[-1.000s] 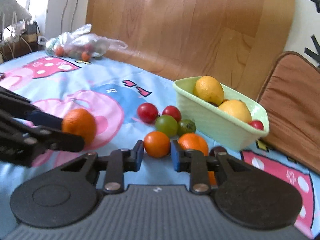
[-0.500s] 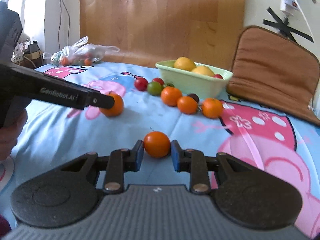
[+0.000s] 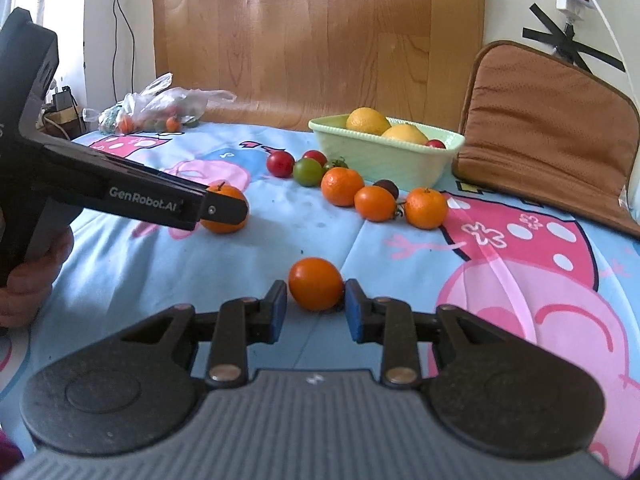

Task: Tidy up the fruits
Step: 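Grasp a mandarin with the left tool while the right tool grasps an orange cherry tomato, then release the mandarin into the basket with the left tool while the right tool releases the tomato there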

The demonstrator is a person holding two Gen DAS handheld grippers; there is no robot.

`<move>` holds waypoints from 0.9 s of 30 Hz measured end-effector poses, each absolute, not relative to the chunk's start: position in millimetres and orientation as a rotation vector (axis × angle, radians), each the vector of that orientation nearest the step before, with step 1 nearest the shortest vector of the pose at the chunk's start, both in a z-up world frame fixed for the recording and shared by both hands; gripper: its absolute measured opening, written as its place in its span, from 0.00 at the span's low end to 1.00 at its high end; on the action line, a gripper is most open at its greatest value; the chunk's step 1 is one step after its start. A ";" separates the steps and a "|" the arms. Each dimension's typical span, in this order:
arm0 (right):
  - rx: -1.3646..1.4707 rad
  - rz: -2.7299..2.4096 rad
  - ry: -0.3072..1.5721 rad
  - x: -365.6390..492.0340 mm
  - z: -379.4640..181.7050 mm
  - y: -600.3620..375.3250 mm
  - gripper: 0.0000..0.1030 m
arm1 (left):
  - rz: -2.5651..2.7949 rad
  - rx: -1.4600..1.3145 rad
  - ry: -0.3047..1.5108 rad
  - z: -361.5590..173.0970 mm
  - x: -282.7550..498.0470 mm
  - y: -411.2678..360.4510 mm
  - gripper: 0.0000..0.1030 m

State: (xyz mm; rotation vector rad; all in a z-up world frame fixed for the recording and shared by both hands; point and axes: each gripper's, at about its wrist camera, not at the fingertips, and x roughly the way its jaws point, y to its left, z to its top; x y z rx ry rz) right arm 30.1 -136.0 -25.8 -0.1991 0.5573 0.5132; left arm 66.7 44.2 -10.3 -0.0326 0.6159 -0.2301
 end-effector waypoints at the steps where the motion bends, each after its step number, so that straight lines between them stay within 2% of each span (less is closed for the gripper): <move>1: -0.200 0.513 0.555 29.7 -25.6 -136.1 0.31 | -0.233 -0.036 0.618 -10.1 64.6 44.7 0.41; 6: -0.178 0.534 0.553 21.5 -22.9 -141.2 0.31 | -0.322 -0.086 0.635 -1.3 44.3 44.7 0.41; 15: -0.119 0.603 0.576 0.9 -18.9 -155.4 0.31 | -0.445 0.004 0.664 -8.7 17.0 19.1 0.42; 19: -0.083 0.594 0.566 14.3 -11.2 -161.5 0.31 | -0.465 -0.016 0.676 4.3 33.5 20.9 0.42; 27: -0.096 0.542 0.411 70.7 22.6 -161.7 0.31 | -0.359 -0.009 0.585 48.5 109.7 28.0 0.42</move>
